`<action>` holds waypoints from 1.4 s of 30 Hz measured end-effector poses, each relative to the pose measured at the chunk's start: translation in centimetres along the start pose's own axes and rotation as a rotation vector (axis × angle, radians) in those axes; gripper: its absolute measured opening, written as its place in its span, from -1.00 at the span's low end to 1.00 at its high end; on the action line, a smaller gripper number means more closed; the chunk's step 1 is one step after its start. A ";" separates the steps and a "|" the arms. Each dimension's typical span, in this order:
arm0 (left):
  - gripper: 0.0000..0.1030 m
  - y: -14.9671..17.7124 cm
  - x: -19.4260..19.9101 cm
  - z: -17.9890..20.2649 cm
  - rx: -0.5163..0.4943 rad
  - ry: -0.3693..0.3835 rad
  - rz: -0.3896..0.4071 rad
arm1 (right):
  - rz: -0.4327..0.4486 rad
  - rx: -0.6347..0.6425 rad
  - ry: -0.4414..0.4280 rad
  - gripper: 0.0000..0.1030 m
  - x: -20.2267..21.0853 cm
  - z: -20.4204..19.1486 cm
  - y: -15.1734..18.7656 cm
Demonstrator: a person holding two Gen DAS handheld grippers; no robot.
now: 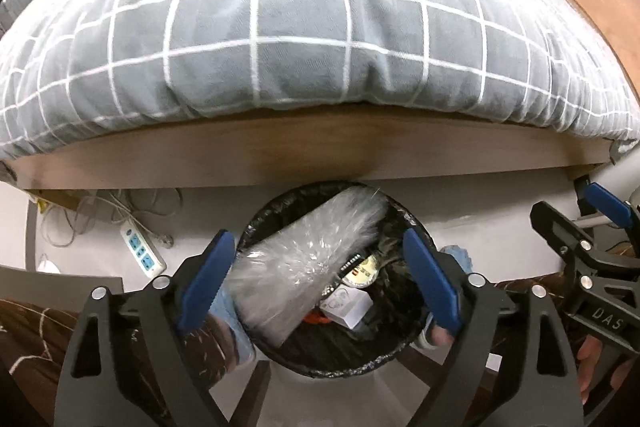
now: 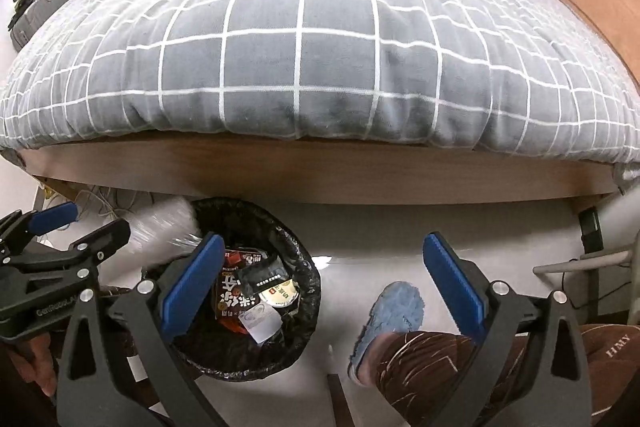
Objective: Collect trash
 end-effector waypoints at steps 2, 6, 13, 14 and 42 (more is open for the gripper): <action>0.80 -0.5 0.6 -0.2 0.003 -0.008 0.019 | 0.009 -0.003 -0.007 0.85 0.4 -0.2 -0.4; 0.89 -1.9 3.1 -0.7 0.013 -0.017 0.080 | 0.046 -0.004 0.005 0.85 2.2 0.0 -1.7; 0.89 -3.9 9.6 -1.9 0.029 -0.048 0.198 | 0.137 -0.035 0.016 0.85 7.7 0.9 -3.9; 0.89 -4.1 10.5 -1.9 0.027 -0.046 0.213 | 0.158 -0.035 0.018 0.85 8.9 1.0 -4.3; 0.89 -2.4 23.8 -0.3 -0.003 -0.043 0.387 | 0.328 -0.046 -0.010 0.85 22.6 0.0 -3.8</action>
Point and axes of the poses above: each gripper's, at about its wrist camera, not at the fingertips, and x roughly against the way its jaws point, z to its right, y to its underside, the point moved 10 cm from there along -x, roughly the way its jaws point, and after that the axes turned 3 degrees about y, right-handed, at the moved point
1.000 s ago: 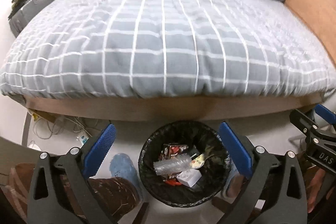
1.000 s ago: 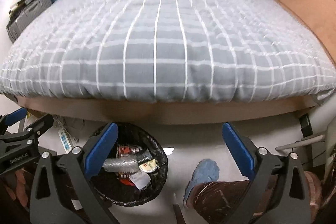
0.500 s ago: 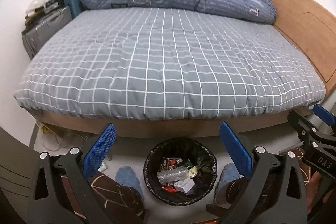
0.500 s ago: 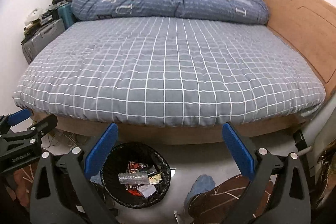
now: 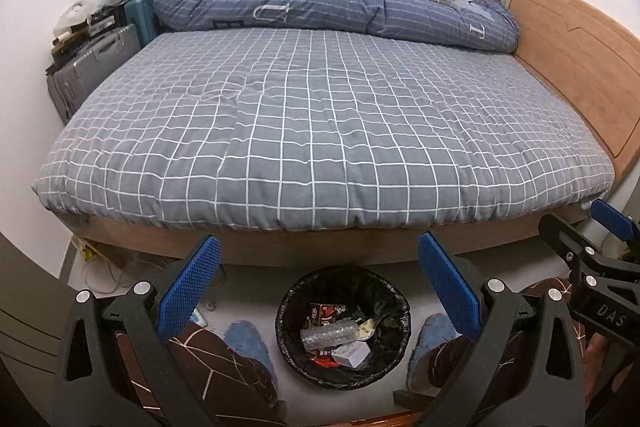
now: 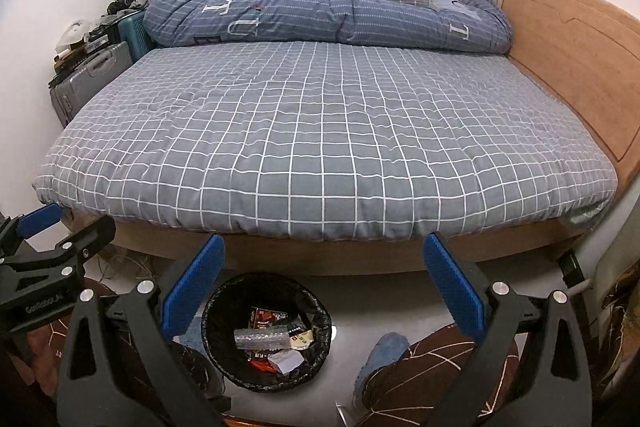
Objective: Collect trash
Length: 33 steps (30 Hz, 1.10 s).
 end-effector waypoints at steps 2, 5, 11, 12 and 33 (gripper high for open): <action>0.89 0.0 -0.1 0.1 0.002 0.003 -0.001 | 0.001 -0.003 -0.005 0.85 -0.2 0.0 0.0; 0.89 0.2 -0.2 0.2 -0.001 0.002 -0.002 | -0.002 -0.005 -0.004 0.85 -0.4 0.2 0.0; 0.89 0.2 -0.2 0.2 -0.001 0.003 -0.002 | -0.003 -0.005 -0.004 0.85 -0.5 0.1 0.0; 0.89 0.3 -0.3 0.3 -0.002 0.002 -0.004 | -0.003 -0.004 -0.005 0.85 -0.5 0.1 0.0; 0.89 0.1 -0.3 -0.1 -0.009 -0.017 0.004 | -0.004 -0.004 -0.013 0.85 -0.7 -0.2 0.0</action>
Point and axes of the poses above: each gripper's, at about its wrist camera, not at the fingertips, and x roughly against the way its jaws point, z to its right, y to its underside, the point moved 10 cm from there along -x, roughly the way its jaws point, and after that the axes turned 3 degrees about y, right-handed, at the moved point
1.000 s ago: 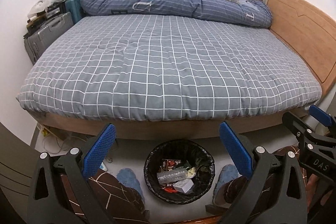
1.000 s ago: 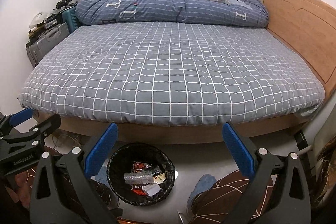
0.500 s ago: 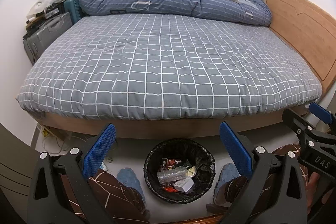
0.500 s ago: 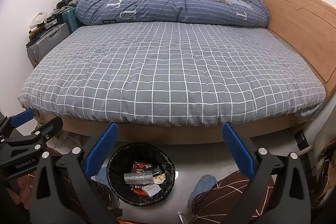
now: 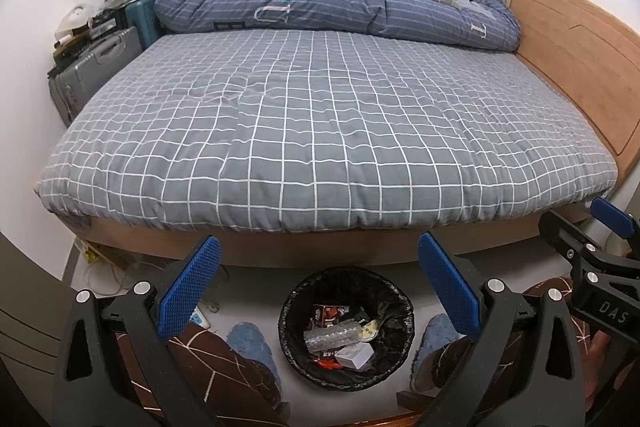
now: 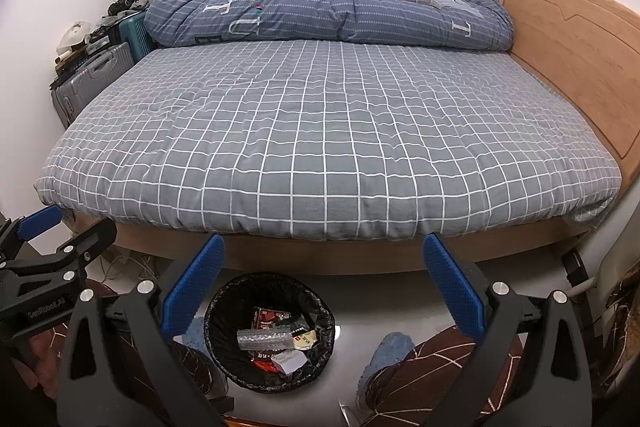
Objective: Collect trash
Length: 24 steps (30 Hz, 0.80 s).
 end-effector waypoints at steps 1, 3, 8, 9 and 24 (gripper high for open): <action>0.89 0.0 0.0 0.0 0.000 -0.001 0.001 | 0.001 0.000 0.001 0.85 0.0 0.0 0.0; 0.89 0.0 0.0 -0.1 0.000 -0.002 0.000 | 0.001 0.000 0.000 0.85 0.0 0.0 0.0; 0.89 0.1 0.0 -0.2 0.001 -0.002 -0.003 | -0.001 0.001 0.002 0.85 0.0 0.0 0.0; 0.89 0.1 0.0 -0.3 0.003 -0.004 -0.002 | -0.001 0.000 0.001 0.85 0.0 0.0 0.0; 0.89 0.2 -0.2 -0.6 -0.001 -0.029 0.003 | -0.005 0.004 0.003 0.85 -0.3 0.1 0.1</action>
Point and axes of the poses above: each gripper's, at about its wrist camera, not at the fingertips, and x roughly against the way its jaws point, z to its right, y to its underside, the point moved 10 cm from there along -x, roughly the way its jaws point, and after that the axes turned 3 degrees about y, right-handed, at the moved point
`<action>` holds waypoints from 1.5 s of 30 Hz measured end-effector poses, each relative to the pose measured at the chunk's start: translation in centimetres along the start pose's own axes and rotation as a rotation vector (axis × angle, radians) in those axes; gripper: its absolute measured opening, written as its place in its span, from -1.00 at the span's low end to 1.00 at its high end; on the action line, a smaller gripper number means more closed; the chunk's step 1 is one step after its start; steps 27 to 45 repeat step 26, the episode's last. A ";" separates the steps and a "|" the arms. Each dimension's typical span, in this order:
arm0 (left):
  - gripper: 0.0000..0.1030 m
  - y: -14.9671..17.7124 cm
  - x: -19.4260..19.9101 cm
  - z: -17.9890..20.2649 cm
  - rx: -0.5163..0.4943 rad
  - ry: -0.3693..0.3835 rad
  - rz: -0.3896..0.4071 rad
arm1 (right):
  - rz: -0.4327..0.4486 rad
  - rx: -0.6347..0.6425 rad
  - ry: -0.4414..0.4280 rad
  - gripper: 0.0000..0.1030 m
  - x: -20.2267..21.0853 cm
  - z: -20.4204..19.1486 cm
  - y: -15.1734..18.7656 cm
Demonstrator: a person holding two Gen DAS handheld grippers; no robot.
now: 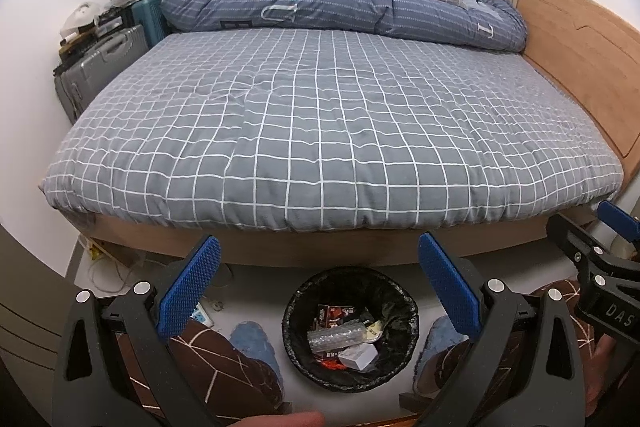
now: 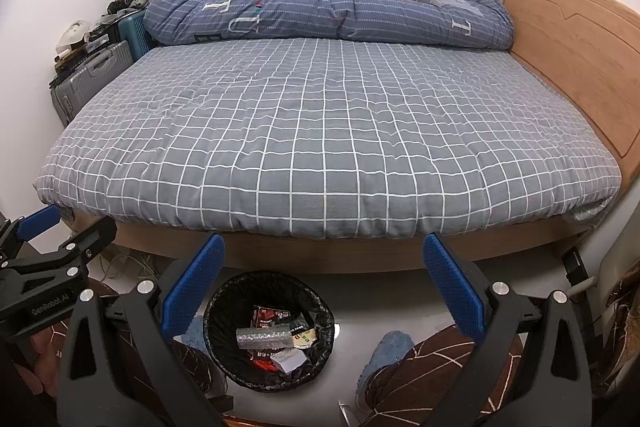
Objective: Collect trash
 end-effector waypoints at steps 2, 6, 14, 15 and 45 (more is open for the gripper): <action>0.89 0.0 0.0 0.0 -0.011 -0.007 0.001 | -0.001 0.000 -0.001 0.85 0.0 0.0 0.0; 0.89 0.2 -0.1 0.2 -0.007 0.012 -0.008 | 0.000 -0.001 0.000 0.85 0.0 0.0 0.0; 0.89 0.2 -0.2 0.3 -0.007 0.015 -0.007 | -0.001 -0.001 -0.001 0.85 0.0 -0.1 0.0; 0.89 0.2 -0.2 0.3 -0.009 0.017 -0.009 | -0.001 0.000 -0.001 0.85 0.0 -0.1 0.1; 0.89 0.0 0.1 -0.1 -0.001 0.010 0.005 | -0.001 -0.001 -0.003 0.85 0.0 -0.2 0.1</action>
Point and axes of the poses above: each gripper's, at about its wrist camera, not at the fingertips, and x roughly against the way its jaws point, z to its right, y to its underside, the point moved 10 cm from there along -x, roughly the way its jaws point, and after that the axes turned 3 degrees about y, right-handed, at the moved point
